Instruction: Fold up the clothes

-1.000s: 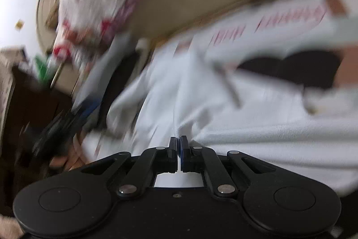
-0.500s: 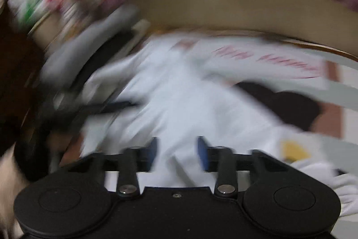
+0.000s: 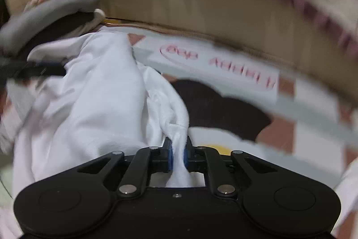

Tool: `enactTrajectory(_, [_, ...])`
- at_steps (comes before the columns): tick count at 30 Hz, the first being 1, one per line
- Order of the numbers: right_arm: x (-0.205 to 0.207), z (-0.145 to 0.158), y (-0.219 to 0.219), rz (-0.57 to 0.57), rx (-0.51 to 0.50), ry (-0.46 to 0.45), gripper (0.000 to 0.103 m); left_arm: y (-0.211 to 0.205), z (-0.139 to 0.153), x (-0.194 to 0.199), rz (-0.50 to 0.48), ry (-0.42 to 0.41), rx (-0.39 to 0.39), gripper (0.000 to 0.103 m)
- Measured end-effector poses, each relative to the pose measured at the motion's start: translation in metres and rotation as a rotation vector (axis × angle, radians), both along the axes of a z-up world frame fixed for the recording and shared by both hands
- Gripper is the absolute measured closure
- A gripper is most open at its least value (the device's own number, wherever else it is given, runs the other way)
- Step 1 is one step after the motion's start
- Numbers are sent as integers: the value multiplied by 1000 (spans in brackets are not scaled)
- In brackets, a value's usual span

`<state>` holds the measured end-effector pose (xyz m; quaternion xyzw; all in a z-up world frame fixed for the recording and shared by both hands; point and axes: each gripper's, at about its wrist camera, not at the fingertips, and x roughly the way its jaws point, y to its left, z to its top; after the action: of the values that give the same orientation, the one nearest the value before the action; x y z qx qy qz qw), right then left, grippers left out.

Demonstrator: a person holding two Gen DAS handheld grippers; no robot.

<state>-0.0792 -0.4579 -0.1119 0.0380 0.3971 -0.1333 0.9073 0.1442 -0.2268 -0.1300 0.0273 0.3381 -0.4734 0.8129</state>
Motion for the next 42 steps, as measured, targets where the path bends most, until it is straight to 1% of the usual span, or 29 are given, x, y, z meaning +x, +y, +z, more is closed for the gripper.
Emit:
enactTrajectory(2, [-4,15,19,27,-142,-18,94,9,1,13,80,10,8,50])
enactTrajectory(4, [-1,37,31,31,-350,-52,95,19,4,27,158,23,5,50])
enactTrajectory(5, [2,49,29,17,-411,-76,95,25,6,34,202,30,9,50])
enactTrajectory(7, [7,66,16,-26,-454,-108,95,38,6,47,275,42,14,50])
enactTrajectory(9, [12,76,0,-67,-468,-111,96,49,3,59,319,74,14,50])
enactTrajectory(11, [15,82,-13,-99,-470,-114,96,55,-2,71,322,147,4,49])
enactTrajectory(13, [14,68,-18,-87,-399,-70,96,56,-12,80,314,228,-9,48])
enactTrajectory(14, [13,61,-20,-82,-364,-48,94,56,-17,84,308,265,-14,45])
enactTrajectory(15, [12,54,-23,-76,-329,-26,91,53,-22,86,296,292,-10,43])
enactTrajectory(16, [12,48,-25,-70,-294,-4,94,47,-26,87,288,300,5,43])
enactTrajectory(17, [11,40,-27,-66,-263,18,91,42,-28,87,289,278,29,43])
enactTrajectory(19, [5,23,-31,-97,-295,54,91,31,-24,84,297,185,64,43])
enactTrajectory(20, [2,17,-33,-104,-299,61,89,25,-18,85,284,138,58,43])
enactTrajectory(22, [-2,11,-42,-85,-190,50,86,13,-6,89,257,45,51,43])
enactTrajectory(23, [-3,10,-47,-70,-137,39,85,6,-1,94,237,2,64,43])
enactTrajectory(26, [-2,10,-59,-11,13,33,84,-12,2,107,190,-122,144,42])
enactTrajectory(28, [2,11,-63,2,15,60,84,-16,-6,118,179,-127,189,42])
enactTrajectory(29, [2,10,-64,6,15,74,83,-15,-11,124,183,-104,192,42])
enactTrajectory(31, [10,10,-70,20,51,98,83,-11,-21,135,200,-39,168,42])
enactTrajectory(33, [19,4,-77,-1,75,132,79,-12,-30,139,192,12,157,42])
enactTrajectory(34, [24,0,-80,-13,87,150,75,-14,-34,139,178,22,160,42])
enactTrajectory(35, [27,-6,-83,-50,95,167,74,-16,-36,134,154,-5,184,43])
enactTrajectory(36, [30,-11,-89,-100,124,178,74,-20,-37,128,135,-53,221,49])
enactTrajectory(37, [33,-17,-94,-149,153,188,74,-24,-37,122,115,-101,257,59])
enactTrajectory(38, [35,-22,-100,-198,182,195,78,-27,-38,116,91,-134,285,102])
enactTrajectory(39, [34,-22,-103,-239,228,167,87,-28,-38,113,69,-131,286,101])
enactTrajectory(40, [32,-20,-104,-246,262,142,96,-25,-36,111,90,-137,266,101])
enactTrajectory(41, [31,-14,-100,-243,237,119,96,-22,-32,108,110,-152,246,101])
enactTrajectory(42, [26,-1,-93,-240,186,74,97,-18,-23,104,128,-193,222,101])
